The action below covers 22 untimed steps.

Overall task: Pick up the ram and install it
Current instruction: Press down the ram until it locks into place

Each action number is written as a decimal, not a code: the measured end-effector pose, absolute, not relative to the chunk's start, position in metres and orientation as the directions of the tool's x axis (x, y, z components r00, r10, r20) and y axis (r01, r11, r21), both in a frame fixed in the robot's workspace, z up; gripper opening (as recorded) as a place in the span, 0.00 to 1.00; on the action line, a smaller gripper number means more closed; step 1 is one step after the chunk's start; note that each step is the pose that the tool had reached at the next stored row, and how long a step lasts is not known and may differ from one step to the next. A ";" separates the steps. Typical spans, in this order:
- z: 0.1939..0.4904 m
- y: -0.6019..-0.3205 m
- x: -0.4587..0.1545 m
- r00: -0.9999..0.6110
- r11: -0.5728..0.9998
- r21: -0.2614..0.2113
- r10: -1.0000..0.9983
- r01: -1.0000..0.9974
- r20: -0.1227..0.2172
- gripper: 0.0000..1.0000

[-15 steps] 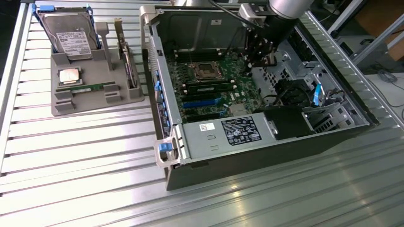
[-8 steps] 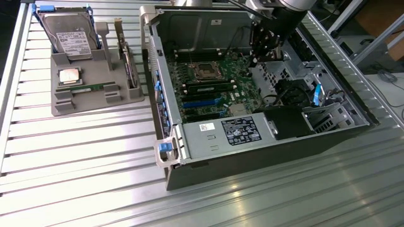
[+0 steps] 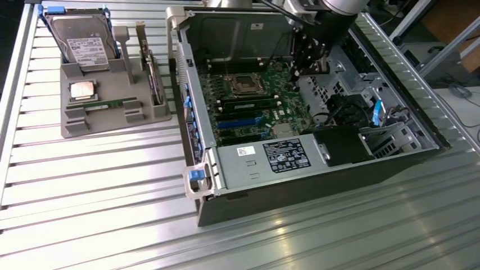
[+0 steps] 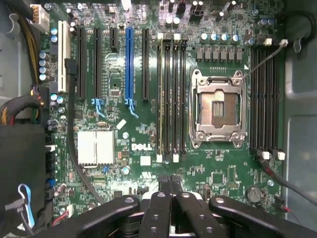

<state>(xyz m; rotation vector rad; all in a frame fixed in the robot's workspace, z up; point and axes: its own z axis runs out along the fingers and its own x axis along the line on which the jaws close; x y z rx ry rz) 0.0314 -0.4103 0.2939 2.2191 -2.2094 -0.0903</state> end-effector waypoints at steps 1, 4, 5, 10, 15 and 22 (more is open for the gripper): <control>0.292 -0.410 0.028 0.004 -0.005 0.047 -0.999 -0.999 -0.034 0.10; 0.280 -0.410 0.021 0.004 -0.005 0.047 -0.999 -0.999 -0.035 0.10; 0.276 -0.410 0.019 0.004 -0.005 0.047 -0.999 -0.999 -0.035 0.10; 0.260 -0.410 0.016 0.004 -0.005 0.047 -0.999 -0.999 -0.035 0.10; 0.249 -0.410 0.015 0.004 -0.005 0.047 -0.999 -0.999 -0.035 0.10; 0.240 -0.410 0.014 0.004 -0.005 0.047 -0.999 -0.999 -0.035 0.10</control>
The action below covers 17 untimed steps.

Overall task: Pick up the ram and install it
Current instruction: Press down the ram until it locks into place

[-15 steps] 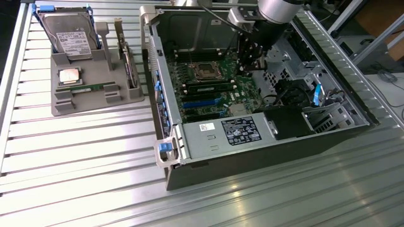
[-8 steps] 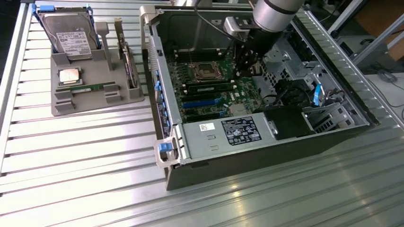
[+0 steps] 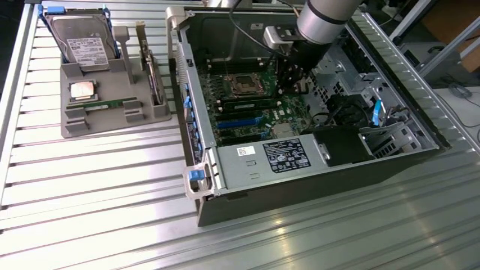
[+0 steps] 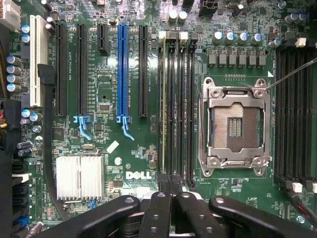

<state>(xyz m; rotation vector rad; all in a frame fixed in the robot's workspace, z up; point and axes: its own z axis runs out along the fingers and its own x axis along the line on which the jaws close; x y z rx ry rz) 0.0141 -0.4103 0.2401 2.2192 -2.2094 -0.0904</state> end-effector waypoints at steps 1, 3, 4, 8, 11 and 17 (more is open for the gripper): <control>0.239 -0.410 0.014 0.004 -0.005 0.047 -0.999 -0.999 -0.035 0.10; 0.235 -0.410 0.014 0.004 -0.005 0.047 -0.999 -0.999 -0.035 0.10; 0.234 -0.410 0.014 0.004 -0.005 0.047 -0.999 -0.999 -0.034 0.10; 0.232 -0.410 0.014 0.004 -0.005 0.047 -0.999 -0.999 -0.035 0.10; 0.237 -0.410 0.014 0.004 -0.005 0.042 -0.999 -0.999 -0.031 0.10; 0.240 -0.410 -0.015 0.004 -0.005 0.036 -0.999 -0.999 -0.033 0.10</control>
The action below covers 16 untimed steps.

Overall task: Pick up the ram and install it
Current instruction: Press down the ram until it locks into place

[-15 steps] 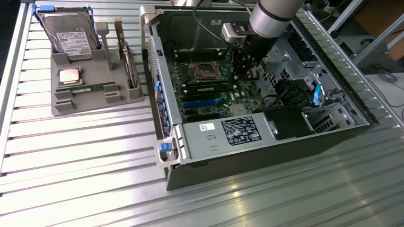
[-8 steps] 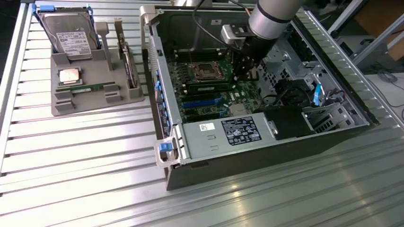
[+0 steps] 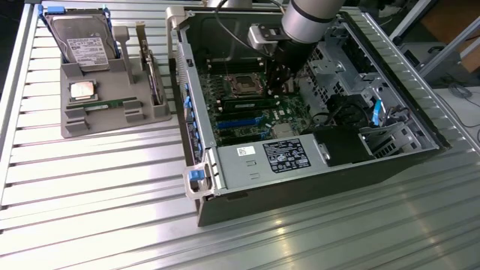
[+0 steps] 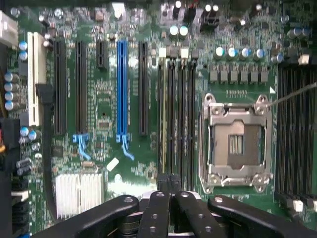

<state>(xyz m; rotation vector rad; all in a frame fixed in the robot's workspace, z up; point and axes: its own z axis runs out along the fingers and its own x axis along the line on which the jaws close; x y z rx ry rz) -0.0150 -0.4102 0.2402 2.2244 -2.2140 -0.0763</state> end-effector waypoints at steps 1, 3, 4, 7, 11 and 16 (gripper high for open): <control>0.240 -0.410 -0.022 0.004 -0.005 0.035 -0.999 -0.999 -0.033 0.10; 0.240 -0.410 -0.036 0.004 -0.005 0.033 -0.999 -0.999 -0.034 0.10; 0.240 -0.410 -0.040 0.004 -0.005 0.032 -0.999 -0.999 -0.034 0.10; 0.240 -0.410 -0.064 0.004 -0.005 0.029 -0.999 -1.000 -0.034 0.10; 0.240 -0.410 -0.083 0.004 -0.005 0.026 -0.999 -1.000 -0.035 0.10; 0.237 -0.411 -0.097 0.004 -0.005 0.026 -0.999 -1.000 -0.035 0.10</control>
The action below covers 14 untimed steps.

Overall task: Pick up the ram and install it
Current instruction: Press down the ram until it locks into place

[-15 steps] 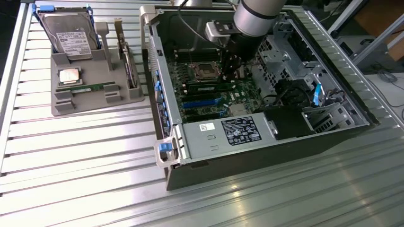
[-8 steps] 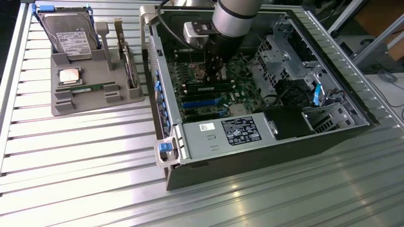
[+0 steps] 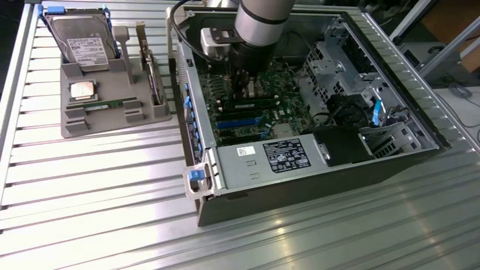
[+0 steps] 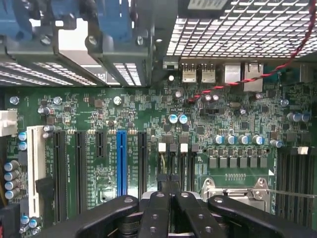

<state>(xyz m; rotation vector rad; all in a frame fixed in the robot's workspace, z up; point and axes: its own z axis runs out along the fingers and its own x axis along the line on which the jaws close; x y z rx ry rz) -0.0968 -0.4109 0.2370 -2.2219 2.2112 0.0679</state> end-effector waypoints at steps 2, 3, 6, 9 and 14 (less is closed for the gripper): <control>0.236 -0.411 -0.099 0.004 -0.005 0.026 -0.999 -1.000 -0.035 0.10; 0.235 -0.411 -0.100 0.004 -0.005 0.026 -0.999 -1.000 -0.035 0.10; 0.230 -0.411 -0.101 0.004 -0.005 0.026 -0.999 -1.000 -0.035 0.10; 0.236 -0.411 -0.101 0.004 -0.005 0.024 -0.999 -1.000 -0.037 0.10; 0.244 -0.411 -0.091 0.004 -0.005 0.025 -0.999 -1.000 -0.035 0.10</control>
